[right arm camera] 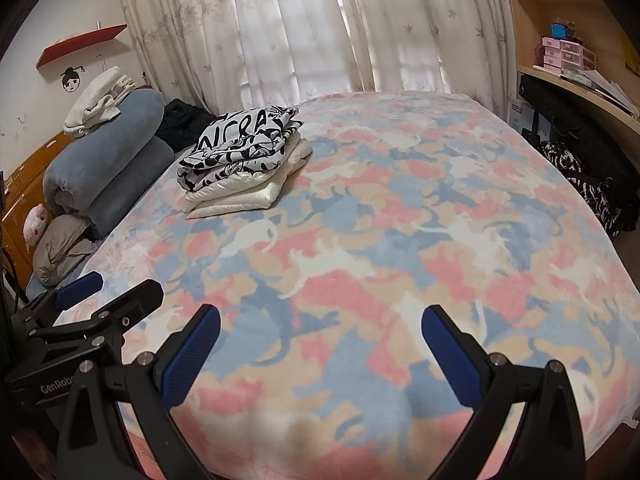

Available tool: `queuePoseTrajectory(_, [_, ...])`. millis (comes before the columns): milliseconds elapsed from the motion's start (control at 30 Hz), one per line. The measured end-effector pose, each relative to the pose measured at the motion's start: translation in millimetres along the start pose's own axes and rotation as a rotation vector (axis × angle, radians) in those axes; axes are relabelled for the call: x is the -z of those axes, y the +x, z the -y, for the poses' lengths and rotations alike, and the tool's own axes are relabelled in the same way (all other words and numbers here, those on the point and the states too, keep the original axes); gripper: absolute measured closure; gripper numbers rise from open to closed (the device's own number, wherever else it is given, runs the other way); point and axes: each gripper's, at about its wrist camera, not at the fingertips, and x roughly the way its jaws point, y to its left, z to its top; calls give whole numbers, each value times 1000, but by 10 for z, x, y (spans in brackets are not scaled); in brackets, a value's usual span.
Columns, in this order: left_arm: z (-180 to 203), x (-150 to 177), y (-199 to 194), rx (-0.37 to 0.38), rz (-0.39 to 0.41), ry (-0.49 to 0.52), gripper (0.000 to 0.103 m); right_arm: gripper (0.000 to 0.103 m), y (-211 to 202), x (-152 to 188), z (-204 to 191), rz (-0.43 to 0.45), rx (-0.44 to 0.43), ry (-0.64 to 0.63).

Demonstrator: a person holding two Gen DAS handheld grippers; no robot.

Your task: Fold large clothes

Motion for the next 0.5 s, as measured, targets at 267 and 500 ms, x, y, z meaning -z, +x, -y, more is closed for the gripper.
queuePoseTrajectory(267, [-29, 30, 25, 2, -5, 3, 3, 2, 90, 76, 29, -14, -4, 13])
queuePoseTrajectory(500, [-86, 68, 104, 2, -15, 12, 3, 2, 155, 90, 23, -27, -2, 19])
